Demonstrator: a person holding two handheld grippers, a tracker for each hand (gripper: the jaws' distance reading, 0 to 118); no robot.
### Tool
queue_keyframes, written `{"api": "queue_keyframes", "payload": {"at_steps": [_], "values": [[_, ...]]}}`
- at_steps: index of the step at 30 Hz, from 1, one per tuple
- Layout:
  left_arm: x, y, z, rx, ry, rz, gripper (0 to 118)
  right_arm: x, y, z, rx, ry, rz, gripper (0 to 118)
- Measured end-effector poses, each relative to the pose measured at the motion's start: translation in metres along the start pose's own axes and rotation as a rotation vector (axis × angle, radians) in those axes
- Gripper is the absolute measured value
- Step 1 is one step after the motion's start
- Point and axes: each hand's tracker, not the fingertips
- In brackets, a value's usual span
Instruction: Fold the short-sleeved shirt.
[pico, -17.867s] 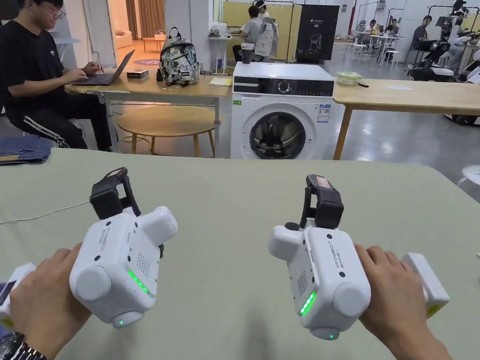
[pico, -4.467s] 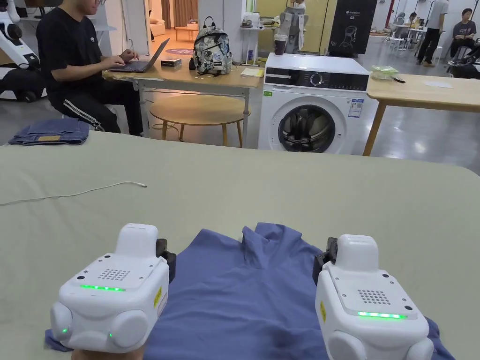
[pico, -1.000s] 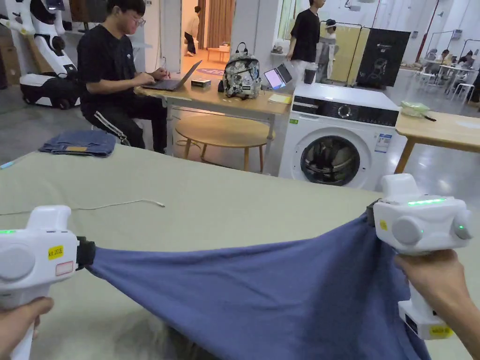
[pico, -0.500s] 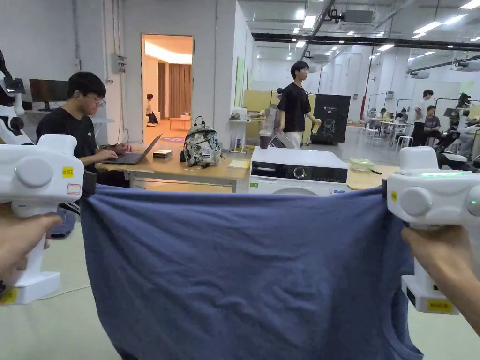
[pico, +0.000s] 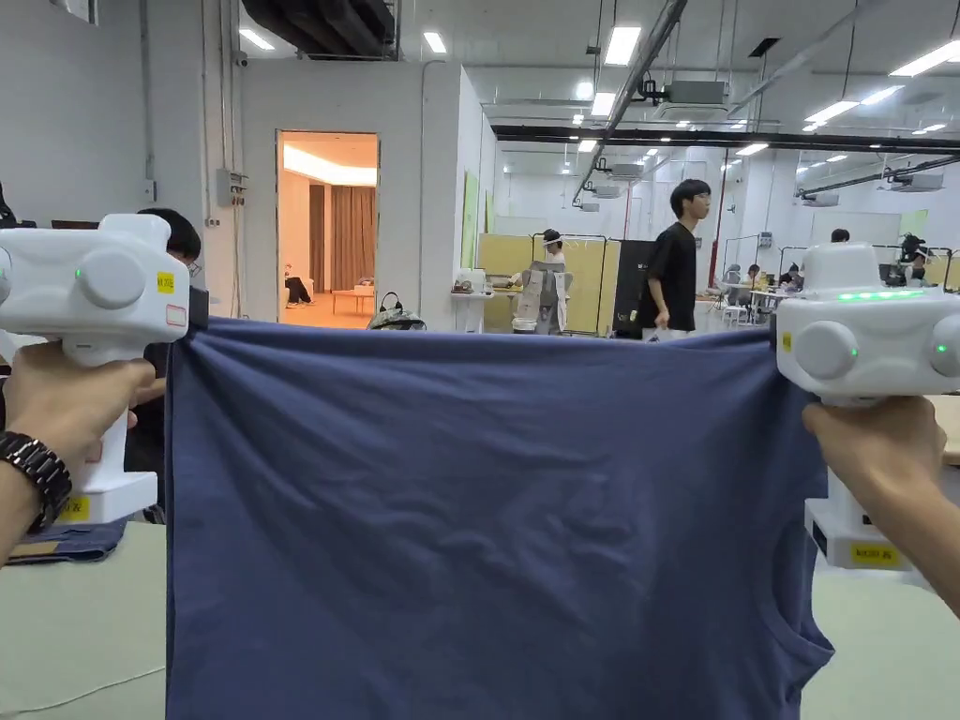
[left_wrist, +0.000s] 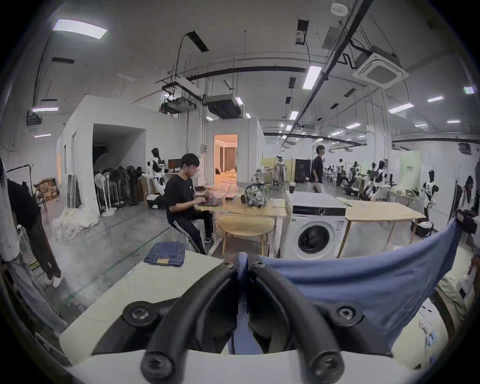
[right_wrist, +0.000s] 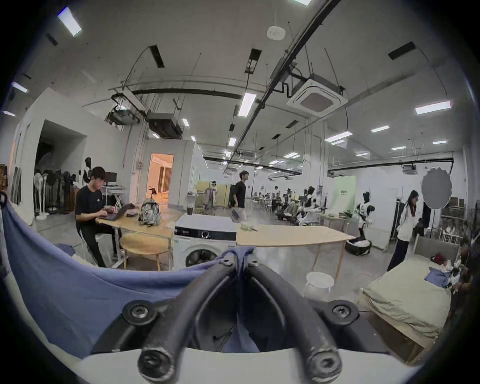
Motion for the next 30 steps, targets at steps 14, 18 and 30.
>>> {"api": "queue_keyframes", "payload": {"at_steps": [14,18,30], "values": [[0.014,-0.017,-0.031,0.012,-0.003,0.005,0,-0.005,-0.012,-0.018,0.022,-0.018,0.01,1],[0.013,-0.057,-0.036,-0.019,-0.009,-0.018,0,-0.003,-0.05,-0.008,-0.013,-0.014,0.035,1],[-0.009,-0.16,0.012,-0.127,-0.047,0.011,0,0.014,-0.136,0.076,-0.127,-0.004,0.077,1]]}}
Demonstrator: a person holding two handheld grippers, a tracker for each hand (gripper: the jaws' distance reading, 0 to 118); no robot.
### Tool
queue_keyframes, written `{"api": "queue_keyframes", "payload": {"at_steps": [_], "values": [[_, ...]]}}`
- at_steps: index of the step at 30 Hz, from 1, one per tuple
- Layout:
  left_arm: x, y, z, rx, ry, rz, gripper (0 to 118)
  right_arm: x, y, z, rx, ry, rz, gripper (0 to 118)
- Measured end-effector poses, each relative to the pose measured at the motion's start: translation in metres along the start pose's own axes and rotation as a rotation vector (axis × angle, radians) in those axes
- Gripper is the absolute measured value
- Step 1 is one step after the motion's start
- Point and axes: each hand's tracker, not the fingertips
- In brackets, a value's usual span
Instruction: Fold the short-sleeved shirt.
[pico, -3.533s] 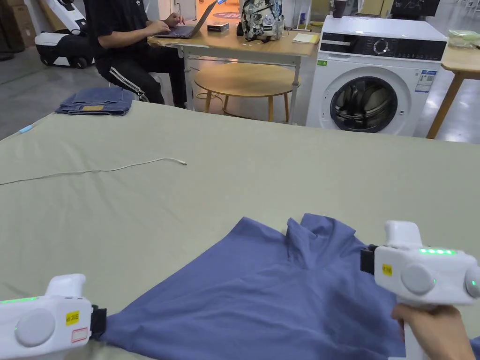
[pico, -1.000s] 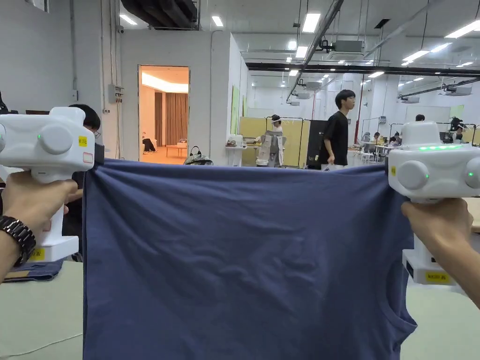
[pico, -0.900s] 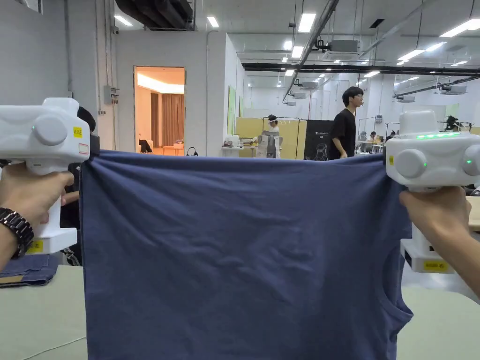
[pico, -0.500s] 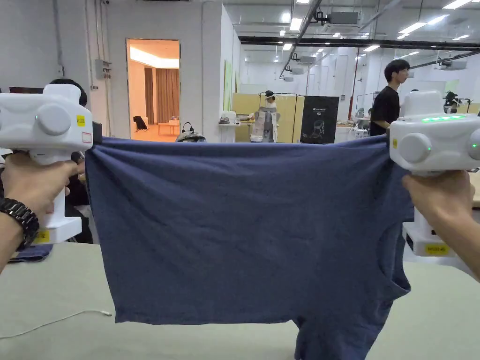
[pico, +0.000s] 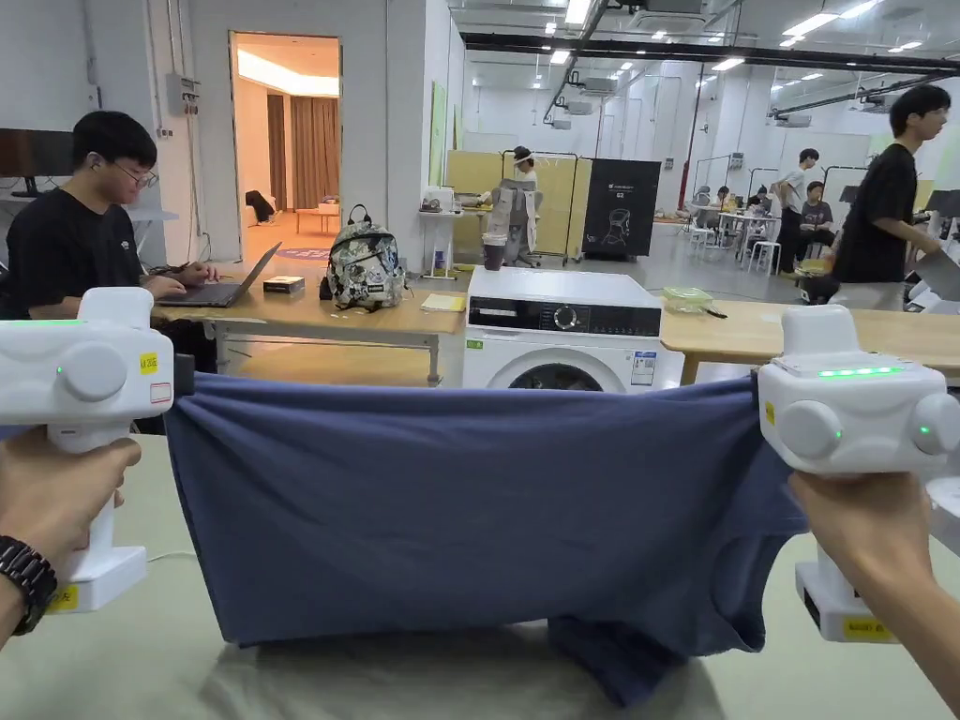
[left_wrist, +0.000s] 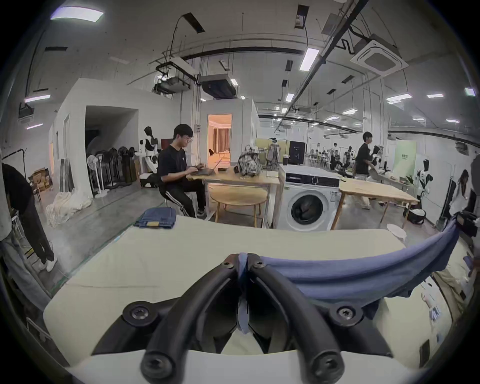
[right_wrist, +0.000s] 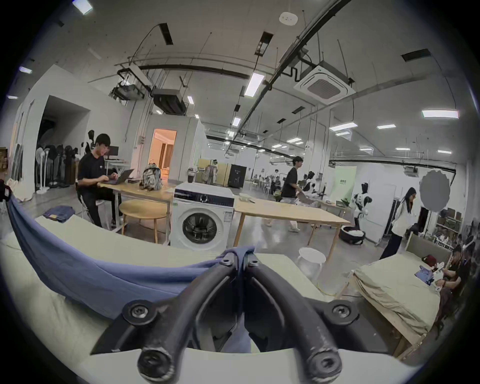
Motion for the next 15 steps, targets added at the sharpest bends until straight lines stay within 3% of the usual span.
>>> {"api": "queue_keyframes", "payload": {"at_steps": [15], "values": [[-0.022,-0.086,0.123,-0.01,-0.026,-0.021,0,0.029,-0.076,0.134,-0.073,0.034,0.035,1]]}}
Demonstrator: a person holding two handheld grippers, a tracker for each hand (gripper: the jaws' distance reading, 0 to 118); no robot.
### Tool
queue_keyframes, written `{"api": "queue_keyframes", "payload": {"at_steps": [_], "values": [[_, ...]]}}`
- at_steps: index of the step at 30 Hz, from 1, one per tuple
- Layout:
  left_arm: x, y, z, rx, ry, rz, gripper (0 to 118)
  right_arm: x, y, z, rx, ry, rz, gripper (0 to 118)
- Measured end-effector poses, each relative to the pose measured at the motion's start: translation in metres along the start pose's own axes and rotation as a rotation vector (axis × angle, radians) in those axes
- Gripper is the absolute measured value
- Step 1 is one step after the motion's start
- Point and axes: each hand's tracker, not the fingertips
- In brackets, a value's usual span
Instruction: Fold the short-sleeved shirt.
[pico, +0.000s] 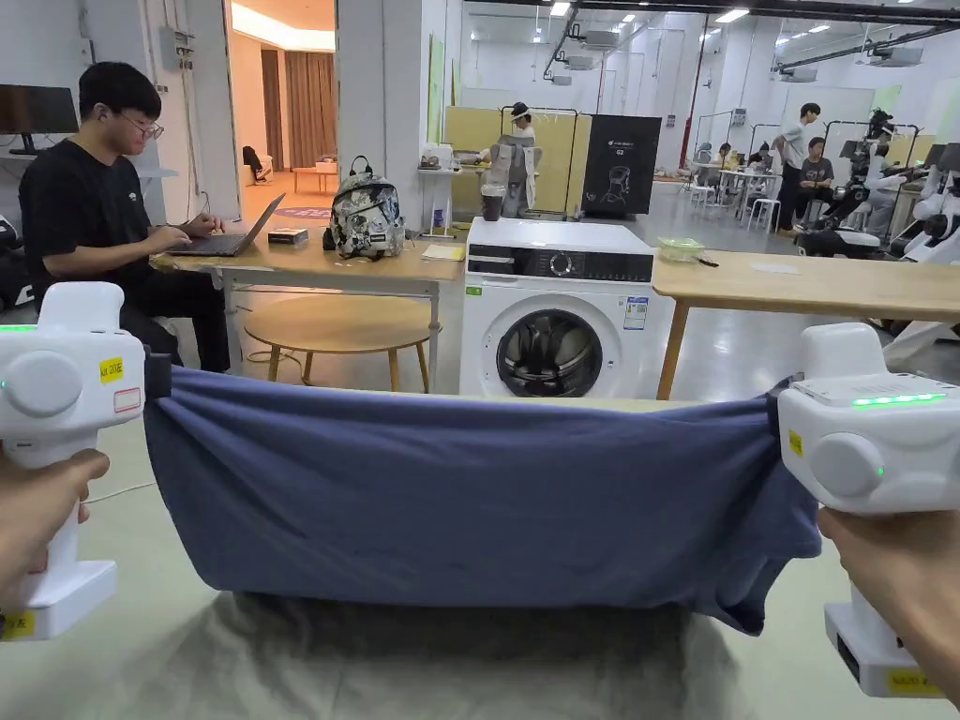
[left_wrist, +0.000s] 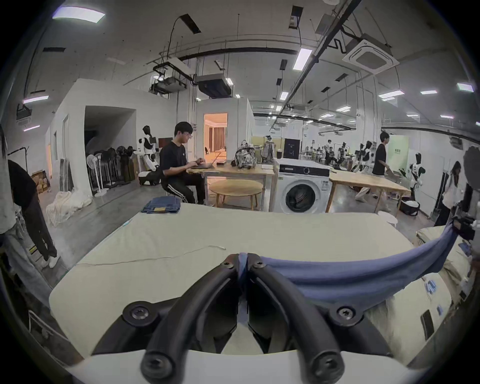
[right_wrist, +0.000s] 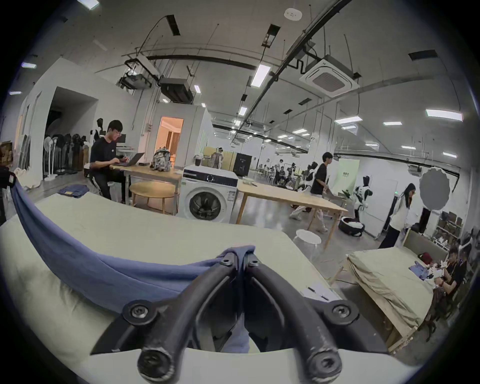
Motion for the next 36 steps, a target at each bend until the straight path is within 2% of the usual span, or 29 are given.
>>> {"api": "queue_keyframes", "payload": {"at_steps": [7,15,18,27,33,36], "values": [[-0.009,-0.073,0.034,-0.093,-0.021,0.001,0,0.0,-0.059,0.032,-0.122,0.04,0.03,1],[-0.025,-0.173,0.047,-0.283,-0.023,0.005,0,-0.005,-0.137,0.061,-0.305,0.085,0.055,1],[-0.024,-0.199,0.058,-0.344,-0.031,0.048,0,-0.007,-0.163,0.066,-0.37,0.094,0.069,1],[-0.017,-0.254,0.058,-0.616,-0.039,-0.023,0,-0.005,-0.231,0.072,-0.634,0.141,0.134,1],[-0.021,-0.281,0.049,-0.738,-0.036,-0.036,0,0.001,-0.274,0.063,-0.766,0.183,0.086,1],[-0.02,-0.298,0.04,-0.792,-0.03,-0.032,0,0.0,-0.295,0.053,-0.819,0.183,0.091,1]]}}
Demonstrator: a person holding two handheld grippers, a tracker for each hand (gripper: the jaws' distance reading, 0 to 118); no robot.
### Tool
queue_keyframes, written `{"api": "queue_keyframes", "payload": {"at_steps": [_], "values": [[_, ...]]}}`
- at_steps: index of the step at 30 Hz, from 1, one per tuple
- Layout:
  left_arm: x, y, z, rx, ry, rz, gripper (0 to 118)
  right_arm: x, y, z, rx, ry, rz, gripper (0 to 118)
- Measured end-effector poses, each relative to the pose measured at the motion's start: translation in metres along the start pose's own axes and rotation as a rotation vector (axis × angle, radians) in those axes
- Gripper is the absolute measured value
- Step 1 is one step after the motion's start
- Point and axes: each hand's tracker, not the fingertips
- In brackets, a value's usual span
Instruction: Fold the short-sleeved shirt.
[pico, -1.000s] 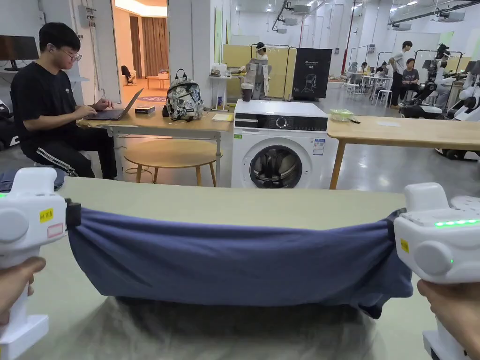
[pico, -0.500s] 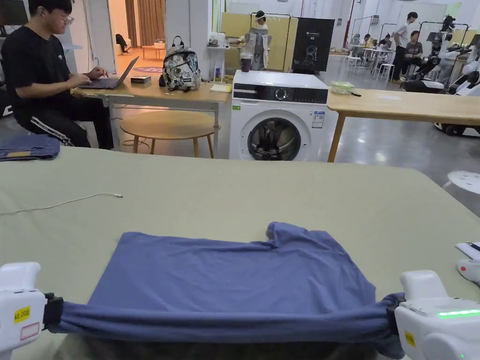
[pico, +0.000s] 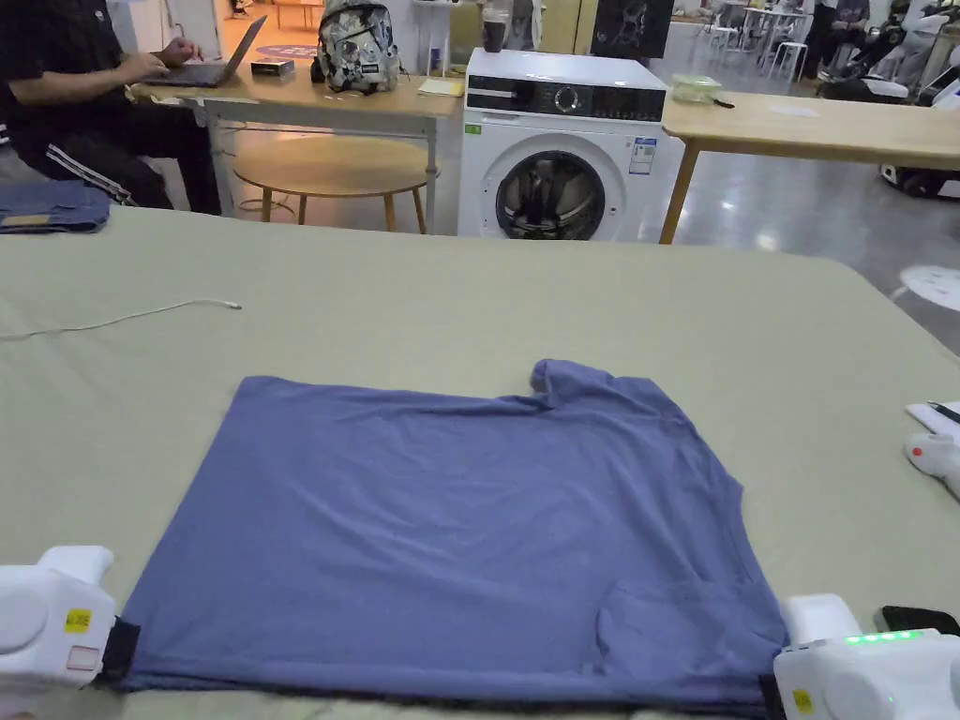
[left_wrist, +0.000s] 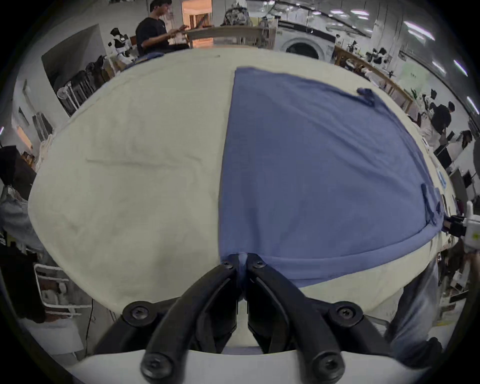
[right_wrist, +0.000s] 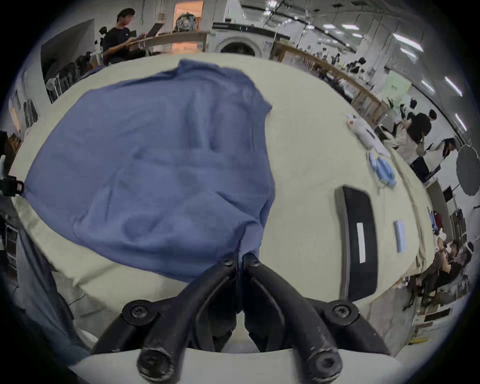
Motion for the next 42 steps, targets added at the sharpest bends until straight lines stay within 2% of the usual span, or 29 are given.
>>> {"api": "queue_keyframes", "payload": {"at_steps": [4,7,9,10,11,12,13,17,21,24,26,28,29,30,31,32,33,35,39,42], "values": [[-0.001,-0.005,-0.006,0.007,0.002,0.018,0,-0.002,-0.004,-0.01,-0.013,0.01,-0.025,2],[-0.005,-0.001,-0.001,0.003,-0.009,0.025,0,0.003,0.001,-0.006,-0.012,0.01,-0.039,11],[-0.005,0.004,0.006,0.015,-0.008,0.025,8,0.004,0.008,0.004,-0.012,0.002,-0.049,51],[-0.002,0.006,0.013,0.04,0.001,0.024,18,0.006,0.011,0.01,0.002,-0.02,-0.055,70],[0.001,0.01,0.021,0.09,0.018,0.027,34,0.01,0.016,0.015,0.043,-0.033,-0.064,77],[0.004,0.014,0.027,0.125,0.018,0.03,41,0.012,0.02,0.02,0.071,-0.026,-0.062,77],[0.007,0.02,0.033,0.172,0.0,0.027,43,0.013,0.028,0.026,0.092,-0.023,-0.07,77],[0.026,0.04,0.05,0.31,-0.047,-0.002,43,0.007,0.049,0.042,0.198,-0.015,-0.131,77],[0.05,0.05,0.064,0.488,-0.045,-0.062,43,-0.005,0.062,0.048,0.384,0.016,-0.174,77],[0.066,0.052,0.075,0.634,-0.053,-0.052,43,-0.031,0.064,0.063,0.564,0.026,-0.21,75],[0.077,0.053,0.08,0.694,-0.061,-0.048,41,-0.045,0.066,0.071,0.663,0.028,-0.235,63],[0.086,0.053,0.085,0.765,-0.028,-0.057,28,-0.057,0.067,0.078,0.741,0.057,-0.248,63],[0.089,0.053,0.086,0.793,-0.013,-0.063,15,-0.062,0.067,0.082,0.772,0.071,-0.248,60],[0.091,0.052,0.087,0.823,-0.001,-0.062,8,-0.068,0.067,0.086,0.802,0.077,-0.246,40],[0.094,0.052,0.089,0.848,0.01,-0.055,5,-0.074,0.067,0.09,0.838,0.062,-0.246,7],[0.095,0.052,0.09,0.855,-0.003,-0.053,0,-0.081,0.066,0.092,0.873,0.052,-0.253,0],[0.096,0.053,0.089,0.858,-0.008,-0.053,0,-0.084,0.065,0.096,0.888,0.028,-0.247,0],[0.098,0.05,0.092,0.902,0.003,-0.048,0,-0.09,0.066,0.105,0.889,0.064,-0.252,0],[0.097,0.047,0.098,0.94,0.015,-0.044,0,-0.094,0.067,0.107,0.921,0.032,-0.231,0],[0.091,0.047,0.103,0.92,0.002,-0.021,0,-0.098,0.068,0.108,0.917,0.027,-0.209,0]]}}
